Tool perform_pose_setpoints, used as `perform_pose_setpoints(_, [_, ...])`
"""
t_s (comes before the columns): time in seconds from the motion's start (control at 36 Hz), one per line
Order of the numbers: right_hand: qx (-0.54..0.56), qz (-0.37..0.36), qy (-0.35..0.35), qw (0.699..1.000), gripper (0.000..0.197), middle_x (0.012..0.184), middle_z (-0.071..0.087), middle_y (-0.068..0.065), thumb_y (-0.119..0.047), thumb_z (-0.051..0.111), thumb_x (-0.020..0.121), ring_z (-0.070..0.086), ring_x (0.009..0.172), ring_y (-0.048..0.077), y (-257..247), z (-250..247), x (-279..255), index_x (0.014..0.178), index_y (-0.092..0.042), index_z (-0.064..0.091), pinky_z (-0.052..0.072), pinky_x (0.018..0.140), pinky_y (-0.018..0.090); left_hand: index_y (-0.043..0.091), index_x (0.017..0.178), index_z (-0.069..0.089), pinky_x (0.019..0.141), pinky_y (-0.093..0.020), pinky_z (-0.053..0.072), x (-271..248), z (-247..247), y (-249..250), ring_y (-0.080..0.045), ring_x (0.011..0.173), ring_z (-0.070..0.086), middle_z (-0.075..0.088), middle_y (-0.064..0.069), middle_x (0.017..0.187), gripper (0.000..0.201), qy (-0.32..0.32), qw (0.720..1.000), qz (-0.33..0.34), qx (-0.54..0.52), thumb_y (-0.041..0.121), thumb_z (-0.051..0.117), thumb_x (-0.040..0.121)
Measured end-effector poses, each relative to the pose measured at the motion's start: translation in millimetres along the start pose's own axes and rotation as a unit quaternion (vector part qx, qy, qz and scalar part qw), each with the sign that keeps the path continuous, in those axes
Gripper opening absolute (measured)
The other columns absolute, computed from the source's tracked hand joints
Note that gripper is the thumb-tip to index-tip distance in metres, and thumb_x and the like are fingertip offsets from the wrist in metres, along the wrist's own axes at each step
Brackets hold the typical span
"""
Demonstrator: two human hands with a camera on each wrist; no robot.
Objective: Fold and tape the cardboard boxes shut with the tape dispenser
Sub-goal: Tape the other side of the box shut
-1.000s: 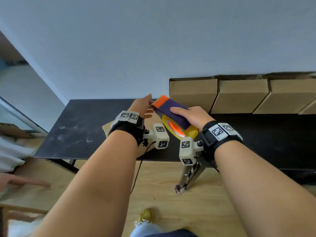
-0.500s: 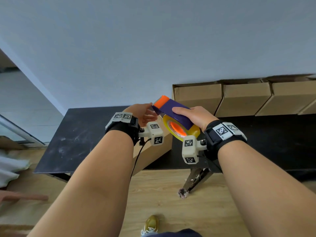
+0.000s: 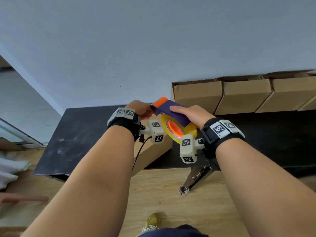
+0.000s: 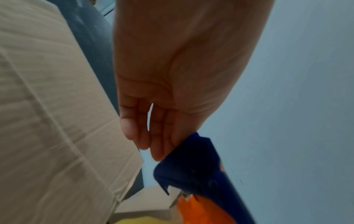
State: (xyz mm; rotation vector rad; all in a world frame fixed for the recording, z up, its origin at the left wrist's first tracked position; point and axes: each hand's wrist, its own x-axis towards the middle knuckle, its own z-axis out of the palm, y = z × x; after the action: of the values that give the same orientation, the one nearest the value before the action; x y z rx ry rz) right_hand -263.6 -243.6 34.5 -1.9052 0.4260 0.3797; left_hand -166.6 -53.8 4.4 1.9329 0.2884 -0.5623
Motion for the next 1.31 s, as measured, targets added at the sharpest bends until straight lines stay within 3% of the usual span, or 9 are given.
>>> perform_pose_setpoints(0.11, [-0.012,0.007,0.0,1.0,0.047,0.091,0.073,0.006,-0.057,0.074,0.075,0.069,0.084,0.022,-2.6,-2.3,-2.9,0.092,-0.014,0.068,0.054,0.082,0.033,0.013,0.045,0.044,0.051,-0.025,0.036,8.4,-0.6,9.9,-0.015,0.039,0.045,0.046,0.001,0.035,0.05,0.038,0.988,0.028,0.144,0.019,0.056,0.093])
perform_pose_setpoints(0.22, [-0.026,0.022,0.007,0.999,0.052,0.094,0.073,0.007,-0.057,0.076,0.072,0.07,0.087,0.024,-0.4,-10.7,-5.1,0.097,-0.012,0.068,0.054,0.085,0.036,0.01,0.057,0.043,0.058,-0.028,0.038,18.3,-10.6,14.7,-0.028,0.064,0.05,0.051,-0.007,0.061,0.033,0.131,0.962,0.061,0.233,0.017,0.057,0.086])
perform_pose_setpoints(0.39, [-0.048,0.034,0.015,0.998,0.053,0.097,0.073,0.01,-0.055,0.075,0.074,0.069,0.092,0.026,4.5,-23.5,-10.9,0.102,-0.01,0.068,0.054,0.086,0.037,0.008,0.061,0.047,0.048,-0.028,0.032,33.5,-15.8,16.0,-0.026,0.061,0.046,0.047,-0.006,0.06,0.033,0.157,0.94,0.076,0.294,0.022,0.055,0.089])
perform_pose_setpoints(0.47, [-0.063,0.041,0.022,0.997,0.046,0.095,0.072,0.009,-0.054,0.072,0.078,0.069,0.088,0.026,2.5,-23.8,-11.6,0.096,-0.012,0.068,0.054,0.084,0.036,0.013,0.061,0.055,0.054,-0.027,0.038,41.3,-6.7,15.3,-0.024,0.068,0.054,0.063,-0.005,0.076,0.035,0.111,0.951,0.093,0.273,0.028,0.051,0.093])
perform_pose_setpoints(0.78, [-0.109,0.062,0.073,0.989,0.041,0.076,0.06,0.002,-0.054,0.067,0.083,0.055,0.069,0.015,11.1,-2.0,1.8,0.072,-0.015,0.057,0.042,0.063,0.029,0.007,0.062,0.048,0.05,-0.029,0.032,61.3,20.0,-3.9,-0.024,0.065,0.048,0.047,-0.005,0.062,0.034,0.096,0.903,0.113,0.403,0.025,0.055,0.091])
perform_pose_setpoints(0.92, [-0.107,0.077,0.092,0.987,0.045,0.081,0.061,0.001,-0.059,0.069,0.078,0.059,0.077,0.016,18.9,4.8,6.3,0.078,-0.015,0.059,0.046,0.073,0.031,0.001,0.099,0.067,0.069,-0.031,0.041,70.1,29.1,-10.7,-0.031,0.096,0.062,0.066,-0.014,0.1,0.03,0.092,0.88,0.136,0.445,0.027,0.052,0.096])
perform_pose_setpoints(1.06, [-0.098,0.088,0.094,0.987,0.042,0.087,0.063,0.002,-0.057,0.069,0.077,0.062,0.085,0.019,19.2,10.0,9.0,0.081,-0.017,0.059,0.049,0.079,0.032,0.002,0.102,0.068,0.072,-0.03,0.044,76.1,32.7,-15.6,-0.031,0.097,0.063,0.068,-0.015,0.103,0.028,0.101,0.876,0.13,0.452,0.023,0.049,0.097])
perform_pose_setpoints(1.22, [-0.081,0.098,0.097,0.987,0.053,0.096,0.064,0.003,-0.057,0.07,0.077,0.06,0.085,0.017,17.5,12.8,11.2,0.106,-0.012,0.063,0.044,0.067,0.027,0.003,0.097,0.065,0.066,-0.03,0.039,83.7,30.8,-22.7,-0.031,0.082,0.058,0.067,-0.016,0.101,0.028,0.091,0.913,0.094,0.385,0.027,0.052,0.094])
perform_pose_setpoints(1.31, [-0.076,0.1,0.099,0.987,0.056,0.1,0.065,0.004,-0.056,0.071,0.077,0.06,0.085,0.017,17.6,13.2,12.5,0.109,-0.012,0.064,0.043,0.067,0.027,0.001,0.106,0.063,0.072,-0.033,0.041,85.0,34.2,-23.3,-0.034,0.099,0.061,0.064,-0.017,0.11,0.035,0.083,0.918,0.078,0.38,0.031,0.048,0.097])
